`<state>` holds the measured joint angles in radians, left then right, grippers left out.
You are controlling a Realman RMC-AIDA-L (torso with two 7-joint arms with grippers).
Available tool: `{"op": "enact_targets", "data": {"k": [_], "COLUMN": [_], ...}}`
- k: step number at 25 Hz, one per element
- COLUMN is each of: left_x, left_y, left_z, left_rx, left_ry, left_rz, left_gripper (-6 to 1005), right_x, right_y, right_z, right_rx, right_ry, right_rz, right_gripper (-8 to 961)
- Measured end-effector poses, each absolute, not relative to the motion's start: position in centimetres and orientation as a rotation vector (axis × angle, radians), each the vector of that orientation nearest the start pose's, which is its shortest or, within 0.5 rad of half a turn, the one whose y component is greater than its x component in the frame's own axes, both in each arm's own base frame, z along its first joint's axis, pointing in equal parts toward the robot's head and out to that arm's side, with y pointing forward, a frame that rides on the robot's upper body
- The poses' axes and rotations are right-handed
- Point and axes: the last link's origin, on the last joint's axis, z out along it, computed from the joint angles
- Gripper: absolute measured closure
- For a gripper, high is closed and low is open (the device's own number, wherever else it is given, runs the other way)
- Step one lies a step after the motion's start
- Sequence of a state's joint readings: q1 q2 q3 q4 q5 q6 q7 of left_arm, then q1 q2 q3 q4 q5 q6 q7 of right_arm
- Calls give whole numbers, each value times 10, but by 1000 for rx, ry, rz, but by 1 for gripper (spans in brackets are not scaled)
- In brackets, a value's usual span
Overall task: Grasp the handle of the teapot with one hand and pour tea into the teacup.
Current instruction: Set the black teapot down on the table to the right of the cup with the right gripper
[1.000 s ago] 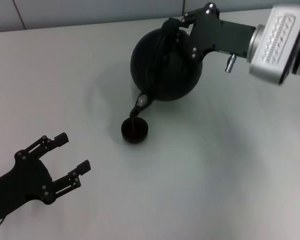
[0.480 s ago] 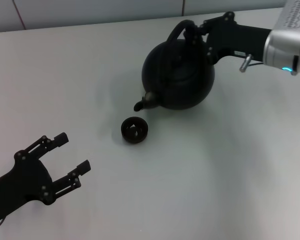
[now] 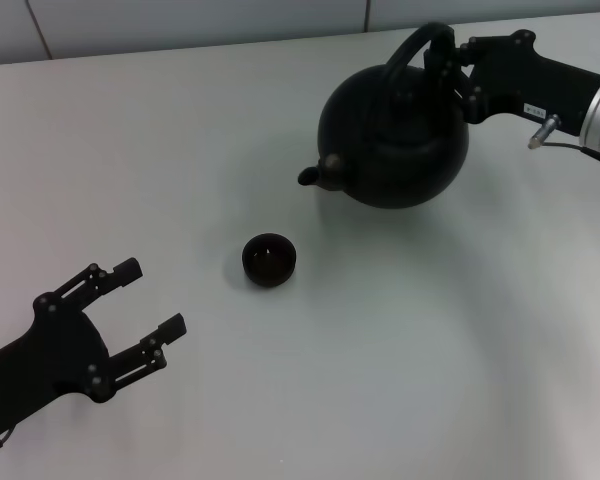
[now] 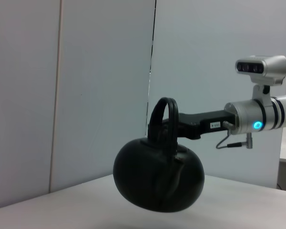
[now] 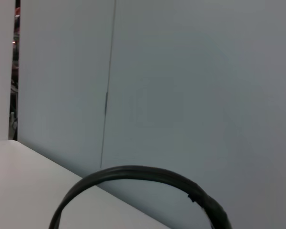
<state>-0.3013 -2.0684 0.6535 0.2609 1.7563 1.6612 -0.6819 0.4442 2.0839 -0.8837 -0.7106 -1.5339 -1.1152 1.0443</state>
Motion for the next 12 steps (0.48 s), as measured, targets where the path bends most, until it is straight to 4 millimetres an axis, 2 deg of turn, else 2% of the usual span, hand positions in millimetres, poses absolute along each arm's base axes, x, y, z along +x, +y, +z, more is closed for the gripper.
{"op": "enact_targets", "data": {"k": [12], "left_x": [-309], "left_y": [235], "left_z": [-33], "left_rx": [-2474], "left_ry": [-369], "left_rz": [-984], "left_gripper": [201], "right_x": [295], "right_y": [363], "right_z": [23], "right_rx": [-2223], "right_ry": [380], "right_rz": [569], "right_gripper": [852]}}
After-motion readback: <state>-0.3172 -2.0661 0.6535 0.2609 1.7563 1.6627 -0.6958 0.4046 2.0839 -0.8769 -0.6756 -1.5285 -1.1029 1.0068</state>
